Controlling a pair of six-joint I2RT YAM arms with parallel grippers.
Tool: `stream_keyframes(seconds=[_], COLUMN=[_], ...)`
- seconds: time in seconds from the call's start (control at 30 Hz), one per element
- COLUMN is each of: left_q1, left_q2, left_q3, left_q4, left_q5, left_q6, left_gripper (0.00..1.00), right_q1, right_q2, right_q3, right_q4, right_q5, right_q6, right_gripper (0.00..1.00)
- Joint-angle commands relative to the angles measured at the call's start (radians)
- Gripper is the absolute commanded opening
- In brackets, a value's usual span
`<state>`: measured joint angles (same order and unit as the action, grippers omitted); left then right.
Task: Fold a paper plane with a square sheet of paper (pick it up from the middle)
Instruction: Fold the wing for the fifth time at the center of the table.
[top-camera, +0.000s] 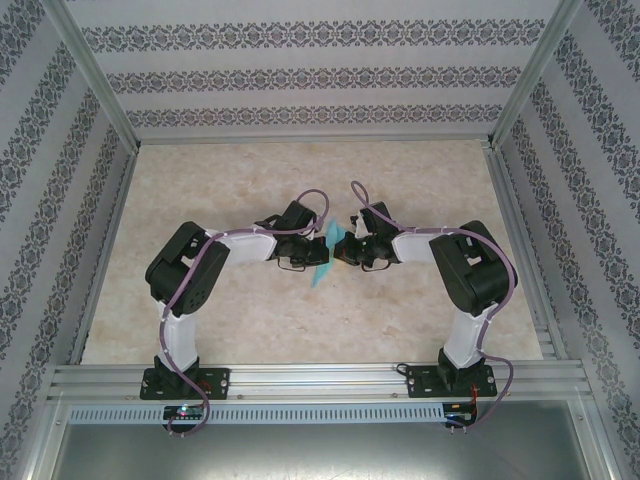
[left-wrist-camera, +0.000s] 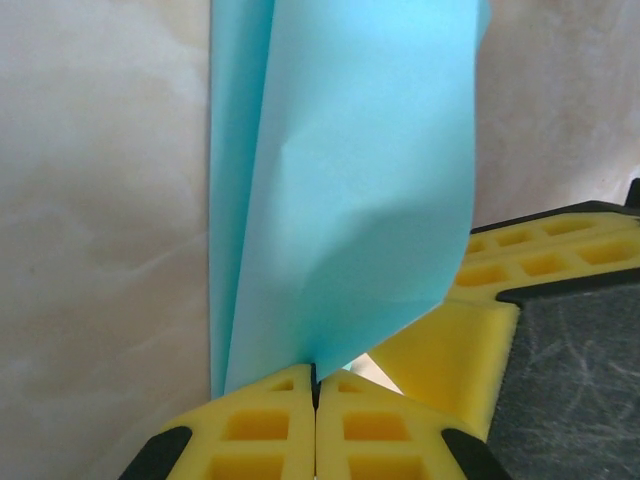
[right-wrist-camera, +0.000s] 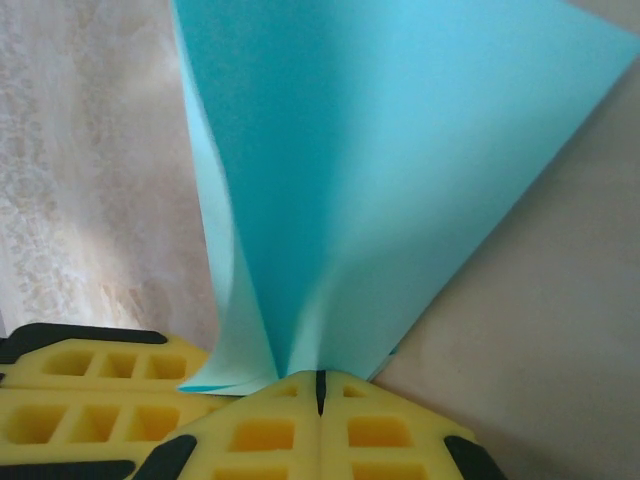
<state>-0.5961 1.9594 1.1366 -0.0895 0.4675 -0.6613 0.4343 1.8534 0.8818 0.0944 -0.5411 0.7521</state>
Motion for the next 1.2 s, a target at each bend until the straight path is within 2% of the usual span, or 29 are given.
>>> stream_keyframes(seconds=[0.0,0.43,0.77,1.17], left_q1=[-0.014,-0.006,0.012,0.027], left_q2=[0.018,-0.020,-0.066,-0.089], left_q3=[0.026,0.001,-0.039,-0.061], left_q4=[-0.017,-0.039,0.016,0.028], left_q5=[0.008,-0.082,-0.070,-0.062], left_q6=[0.019,0.019,-0.017,-0.016], left_gripper=[0.08,0.08,0.08,0.08], right_q1=[0.006,0.006,0.031,0.063], right_q2=[0.027,-0.017,-0.089,-0.027], right_q3=[0.002,-0.008,-0.038,-0.001], right_q4=[-0.033,-0.033,-0.028,-0.012], right_q5=[0.007,-0.006,-0.029,-0.032], right_q6=[-0.020,-0.023,-0.005,0.012], right_gripper=[0.03,0.03,0.03,0.03])
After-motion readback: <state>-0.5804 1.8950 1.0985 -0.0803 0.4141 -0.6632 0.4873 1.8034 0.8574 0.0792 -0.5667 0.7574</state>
